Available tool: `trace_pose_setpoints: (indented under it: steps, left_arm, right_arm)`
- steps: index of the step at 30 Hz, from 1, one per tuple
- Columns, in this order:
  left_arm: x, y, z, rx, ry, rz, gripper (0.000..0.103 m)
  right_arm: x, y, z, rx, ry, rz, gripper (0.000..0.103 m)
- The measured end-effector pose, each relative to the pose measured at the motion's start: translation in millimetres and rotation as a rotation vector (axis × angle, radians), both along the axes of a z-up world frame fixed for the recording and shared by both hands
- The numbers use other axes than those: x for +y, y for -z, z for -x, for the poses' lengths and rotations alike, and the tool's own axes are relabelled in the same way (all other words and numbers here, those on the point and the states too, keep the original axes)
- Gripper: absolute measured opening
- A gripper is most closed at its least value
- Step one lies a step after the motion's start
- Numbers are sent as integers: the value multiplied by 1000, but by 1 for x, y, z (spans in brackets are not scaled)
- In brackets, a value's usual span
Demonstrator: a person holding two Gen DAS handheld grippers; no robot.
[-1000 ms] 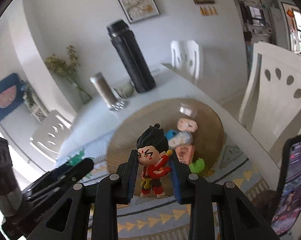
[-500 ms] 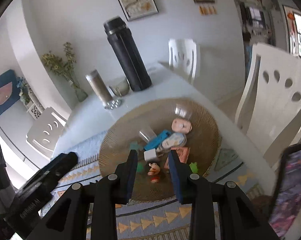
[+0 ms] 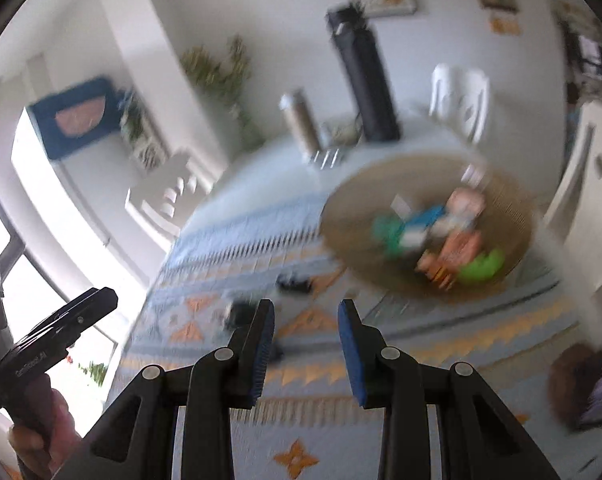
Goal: Organize rigid objects
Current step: 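Withdraw both tools toward the black USB stick and monkey figurine, then grasp the black USB stick with the right tool while the left grasps the monkey figurine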
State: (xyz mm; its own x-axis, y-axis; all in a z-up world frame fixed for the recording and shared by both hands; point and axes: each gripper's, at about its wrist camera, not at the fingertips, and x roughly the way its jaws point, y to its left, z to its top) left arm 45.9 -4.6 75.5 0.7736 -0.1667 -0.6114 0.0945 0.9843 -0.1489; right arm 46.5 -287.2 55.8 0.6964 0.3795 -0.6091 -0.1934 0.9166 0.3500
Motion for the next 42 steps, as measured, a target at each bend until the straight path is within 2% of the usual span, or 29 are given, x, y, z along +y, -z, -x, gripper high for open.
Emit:
trace_pose_setpoints:
  steps: [5, 9, 12, 17, 23, 28, 29, 30, 32, 37, 42]
  left_arm:
    - [25, 72, 5, 75, -63, 0, 72]
    - [27, 96, 0, 113, -62, -26, 72]
    - [25, 94, 2, 86, -60, -27, 72]
    - [23, 97, 2, 93, -70, -51, 72]
    - [33, 96, 4, 90, -76, 0, 72]
    - [45, 96, 4, 94, -98, 60, 72]
    - [48, 96, 5, 92, -104, 70, 72]
    - [50, 96, 6, 89, -110, 81, 72]
    - [54, 95, 7, 79, -131, 90, 72]
    - [68, 89, 19, 17, -232, 102, 72]
    - [81, 93, 15, 43, -243, 170, 72]
  right_arm:
    - [31, 59, -2, 39, -52, 64, 32]
    - [40, 84, -4, 53, -88, 80, 32]
    - [45, 88, -8, 57, -91, 106, 32]
    - [47, 95, -14, 93, -96, 119, 32]
    - [61, 97, -19, 117, -106, 164, 33]
    - [89, 96, -30, 198, -152, 73, 33]
    - [96, 95, -34, 210, -151, 62, 35]
    - [107, 93, -38, 220, -144, 48, 44]
    - [120, 94, -44, 239, -92, 70, 58]
    - [140, 100, -61, 271, 44, 58, 60]
    - [162, 101, -67, 225, 162, 213, 61]
